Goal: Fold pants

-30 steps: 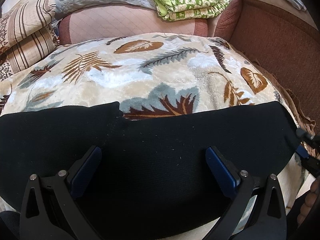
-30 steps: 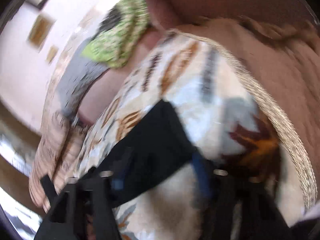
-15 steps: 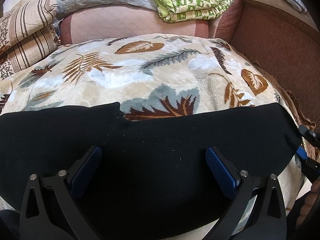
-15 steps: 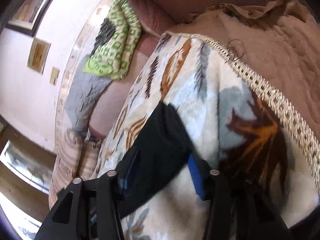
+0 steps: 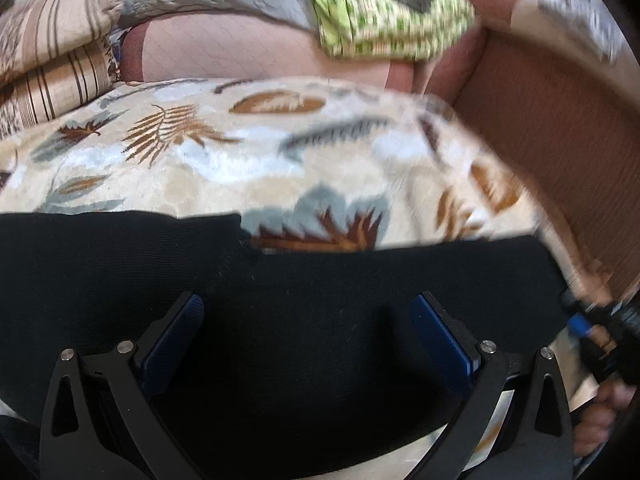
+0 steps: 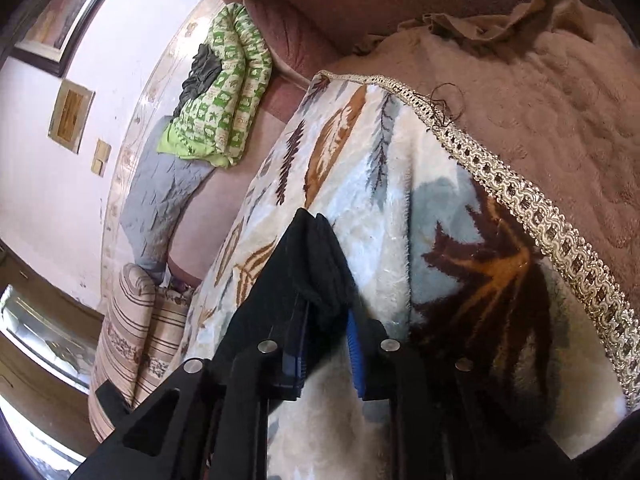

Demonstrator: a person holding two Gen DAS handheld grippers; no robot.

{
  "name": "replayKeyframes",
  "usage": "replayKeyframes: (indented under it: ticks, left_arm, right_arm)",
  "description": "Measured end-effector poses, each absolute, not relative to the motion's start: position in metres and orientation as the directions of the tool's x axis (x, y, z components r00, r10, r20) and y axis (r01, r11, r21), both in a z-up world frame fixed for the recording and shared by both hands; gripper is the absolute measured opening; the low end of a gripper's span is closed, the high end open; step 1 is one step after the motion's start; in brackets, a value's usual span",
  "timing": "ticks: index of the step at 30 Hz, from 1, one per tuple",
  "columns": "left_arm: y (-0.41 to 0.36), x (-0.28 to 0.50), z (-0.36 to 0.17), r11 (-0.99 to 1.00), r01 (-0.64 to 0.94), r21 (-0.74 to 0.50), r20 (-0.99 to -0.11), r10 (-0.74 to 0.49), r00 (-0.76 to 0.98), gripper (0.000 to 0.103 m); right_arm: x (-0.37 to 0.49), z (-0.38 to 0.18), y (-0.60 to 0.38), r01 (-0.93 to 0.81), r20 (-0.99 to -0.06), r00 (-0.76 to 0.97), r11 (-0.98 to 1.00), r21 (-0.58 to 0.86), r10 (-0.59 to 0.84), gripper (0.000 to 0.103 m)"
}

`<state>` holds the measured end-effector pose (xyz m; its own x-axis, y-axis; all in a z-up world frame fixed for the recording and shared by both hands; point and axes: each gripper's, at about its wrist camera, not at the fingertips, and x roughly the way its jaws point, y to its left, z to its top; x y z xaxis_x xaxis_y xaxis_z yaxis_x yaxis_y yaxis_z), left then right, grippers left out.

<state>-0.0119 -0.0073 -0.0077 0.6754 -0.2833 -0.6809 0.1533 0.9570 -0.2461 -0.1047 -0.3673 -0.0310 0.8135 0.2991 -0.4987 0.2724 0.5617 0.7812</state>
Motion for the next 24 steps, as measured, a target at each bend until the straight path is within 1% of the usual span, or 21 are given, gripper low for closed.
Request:
replayKeyframes:
  ticks: [1,3,4,6,8,12,13,15,16,18,22,24]
  left_arm:
    - [0.000,-0.013,-0.003,0.948,0.143,-0.284,-0.652,-0.301,0.696,0.103]
    - [0.021,-0.015,0.010,0.940,0.071,-0.335,-0.606,-0.272,0.748,0.103]
    - [0.028,-0.014,0.016,0.943,0.043,-0.331,-0.603,-0.246,0.759,0.103]
    - [0.039,-0.008,0.026,0.960,-0.003,-0.279,-0.625,-0.179,0.760,0.103]
    - [0.049,0.003,0.031,0.967,-0.025,-0.253,-0.668,-0.156,0.727,0.103]
    - [0.078,0.016,0.031,0.958,-0.061,-0.281,-0.720,-0.168,0.674,0.103]
    - [0.083,0.016,0.029,0.954,-0.070,-0.290,-0.717,-0.168,0.676,0.103]
    - [0.104,0.015,0.023,0.927,-0.134,-0.349,-0.703,-0.165,0.692,0.103]
    - [0.116,0.015,0.017,0.895,-0.190,-0.403,-0.706,-0.171,0.688,0.103]
    - [0.130,0.014,0.008,0.840,-0.242,-0.485,-0.702,-0.209,0.681,0.103]
    - [0.134,0.016,0.002,0.813,-0.254,-0.524,-0.702,-0.242,0.670,0.103]
    - [0.134,0.016,0.001,0.805,-0.244,-0.541,-0.691,-0.260,0.674,0.103]
  right_arm:
    - [-0.104,-0.031,-0.367,0.265,-0.495,0.814,0.563,0.782,0.304,0.010]
    - [-0.105,-0.025,-0.365,0.251,-0.489,0.820,0.582,0.774,0.298,0.009]
    - [-0.105,-0.022,-0.363,0.242,-0.486,0.822,0.591,0.770,0.296,0.009]
    - [-0.105,-0.017,-0.360,0.225,-0.481,0.824,0.607,0.762,0.298,0.009]
    - [-0.104,-0.013,-0.356,0.210,-0.477,0.824,0.616,0.760,0.308,0.009]
    - [-0.102,-0.003,-0.341,0.147,-0.472,0.812,0.661,0.736,0.345,0.009]
    - [-0.101,0.000,-0.335,0.122,-0.469,0.807,0.676,0.727,0.359,0.009]
    - [-0.098,0.007,-0.319,0.059,-0.472,0.786,0.713,0.699,0.398,0.009]
    - [-0.096,0.009,-0.310,0.024,-0.474,0.773,0.726,0.687,0.422,0.009]
    - [-0.092,0.013,-0.291,-0.036,-0.474,0.749,0.743,0.668,0.463,0.009]
    - [-0.084,0.023,-0.249,-0.192,-0.427,0.694,0.721,0.666,0.579,0.009]
    - [-0.079,0.026,-0.220,-0.251,-0.427,0.655,0.713,0.655,0.623,0.009]
